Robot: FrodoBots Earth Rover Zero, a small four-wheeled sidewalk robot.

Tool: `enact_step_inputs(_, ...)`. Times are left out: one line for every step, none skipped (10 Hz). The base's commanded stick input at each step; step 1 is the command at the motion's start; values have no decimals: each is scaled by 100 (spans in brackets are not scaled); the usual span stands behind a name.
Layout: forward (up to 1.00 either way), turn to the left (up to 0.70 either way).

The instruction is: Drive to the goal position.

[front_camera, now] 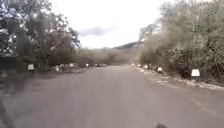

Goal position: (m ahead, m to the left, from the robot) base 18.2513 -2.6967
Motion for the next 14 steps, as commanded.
enact_step_inputs(99, 0)
enact_step_inputs(99, -11)
enact_step_inputs(99, -25)
enact_step_inputs(99, 2)
enact_step_inputs(99, 1)
enact_step_inputs(99, 0)
enact_step_inputs(99, 0)
enact_step_inputs(99, 0)
enact_step_inputs(99, 0)
enact_step_inputs(99, 0)
enact_step_inputs(99, 0)
enact_step_inputs(99, 0)
enact_step_inputs(100, 0)
enact_step_inputs(100, 0)
